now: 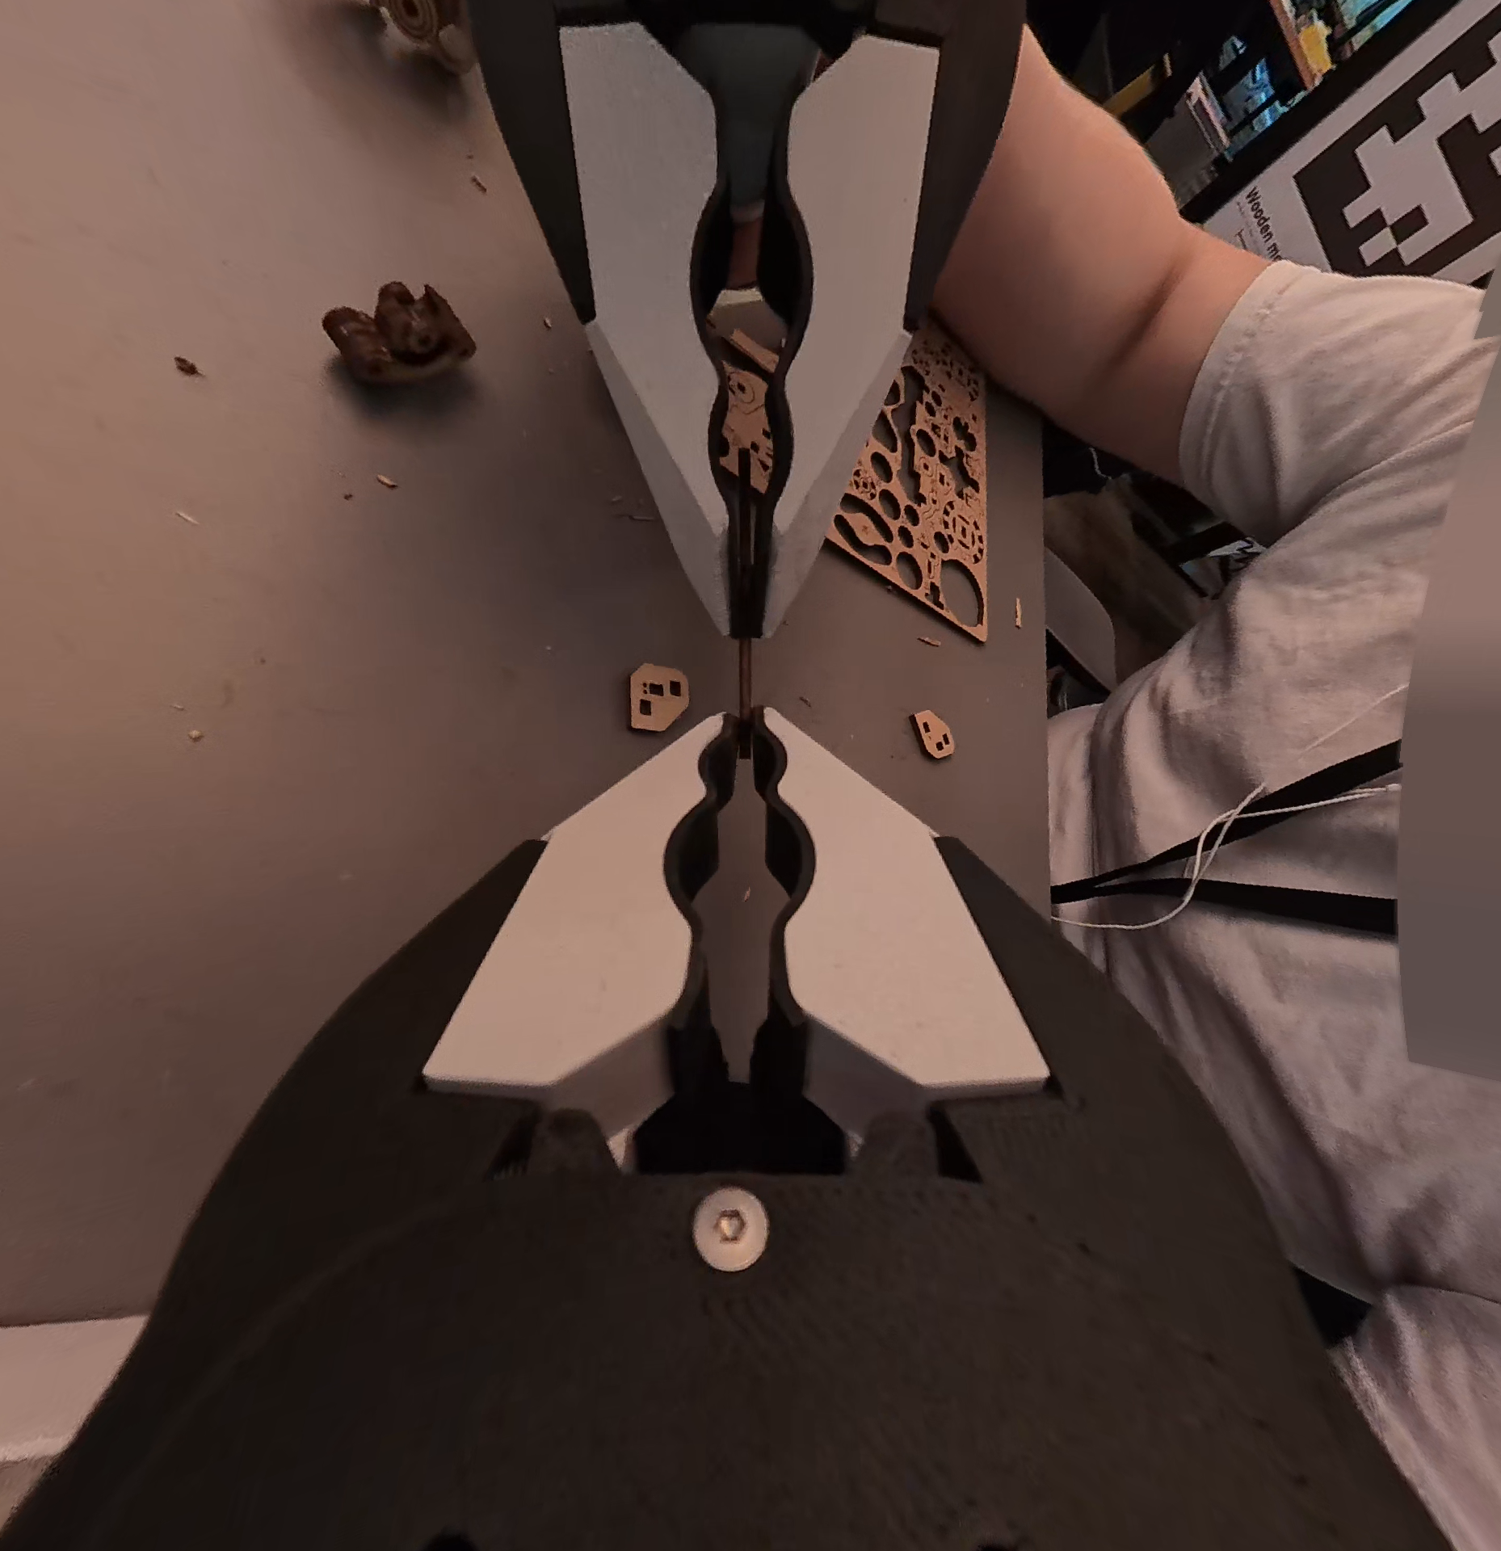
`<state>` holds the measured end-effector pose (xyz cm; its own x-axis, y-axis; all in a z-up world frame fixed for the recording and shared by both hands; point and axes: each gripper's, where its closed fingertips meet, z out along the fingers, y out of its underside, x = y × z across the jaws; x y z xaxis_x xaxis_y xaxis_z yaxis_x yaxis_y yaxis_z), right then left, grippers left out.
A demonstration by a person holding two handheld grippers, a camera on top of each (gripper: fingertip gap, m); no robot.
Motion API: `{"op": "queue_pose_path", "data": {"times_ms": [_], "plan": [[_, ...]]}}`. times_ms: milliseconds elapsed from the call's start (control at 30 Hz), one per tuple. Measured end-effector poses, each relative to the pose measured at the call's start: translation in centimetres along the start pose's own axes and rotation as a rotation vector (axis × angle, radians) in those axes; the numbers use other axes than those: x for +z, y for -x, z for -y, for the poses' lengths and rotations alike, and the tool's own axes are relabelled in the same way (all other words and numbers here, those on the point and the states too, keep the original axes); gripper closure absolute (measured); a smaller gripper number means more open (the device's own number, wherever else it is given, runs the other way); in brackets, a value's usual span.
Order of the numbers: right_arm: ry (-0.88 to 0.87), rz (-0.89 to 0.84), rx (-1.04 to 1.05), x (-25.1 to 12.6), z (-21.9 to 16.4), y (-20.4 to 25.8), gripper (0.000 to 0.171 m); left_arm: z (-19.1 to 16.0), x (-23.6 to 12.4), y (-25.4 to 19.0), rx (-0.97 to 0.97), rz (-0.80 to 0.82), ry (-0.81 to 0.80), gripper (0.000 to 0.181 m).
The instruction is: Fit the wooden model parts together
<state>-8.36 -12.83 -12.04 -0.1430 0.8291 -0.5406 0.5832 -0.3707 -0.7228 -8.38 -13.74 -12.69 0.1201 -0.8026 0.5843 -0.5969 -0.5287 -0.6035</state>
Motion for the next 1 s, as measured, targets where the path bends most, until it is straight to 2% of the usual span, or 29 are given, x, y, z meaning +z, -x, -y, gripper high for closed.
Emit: {"op": "queue_pose_path", "data": {"times_ms": [167, 233, 367, 433, 500, 600, 667, 800, 1000], "plan": [[-0.020, -0.041, -0.035, -0.1, 0.3, -0.5, 0.166, -0.1, -0.1, 0.3, -0.023, 0.005, 0.001, 0.181], [-0.068, -0.133, -0.090, -1.1, 1.5, -1.2, 0.141, -0.1, -0.5, 0.5, -0.033, 0.023, -0.004, 0.181], [-0.187, -0.286, -0.340, -5.3, 4.2, 1.8, 0.119, 0.8, -2.3, 1.1, -0.058, 0.063, -0.070, 0.181], [-0.260, -0.472, -0.320, -7.4, 5.0, 2.8, 0.133, 1.4, -3.4, 1.8, -0.059, 0.110, -0.118, 0.181], [-0.337, -0.587, -0.220, -6.9, 4.3, 3.6, 0.146, 1.7, -4.4, 2.9, -0.076, 0.163, -0.159, 0.181], [-0.270, -0.695, -0.008, -2.3, 0.0, 2.3, 0.139, 2.2, -5.0, 3.1, -0.126, 0.131, -0.214, 0.181], [-0.239, -0.775, 0.038, -0.4, -1.6, 1.0, 0.138, 2.5, -5.1, 3.0, -0.131, 0.119, -0.237, 0.181], [-0.215, -0.850, 0.104, 1.2, -2.6, -1.0, 0.137, 2.8, -5.0, 2.3, -0.096, 0.121, -0.234, 0.181], [-0.121, -0.969, 0.114, 1.0, -3.2, -2.4, 0.139, 2.9, -4.8, 1.5, -0.063, 0.108, -0.226, 0.181]]}}
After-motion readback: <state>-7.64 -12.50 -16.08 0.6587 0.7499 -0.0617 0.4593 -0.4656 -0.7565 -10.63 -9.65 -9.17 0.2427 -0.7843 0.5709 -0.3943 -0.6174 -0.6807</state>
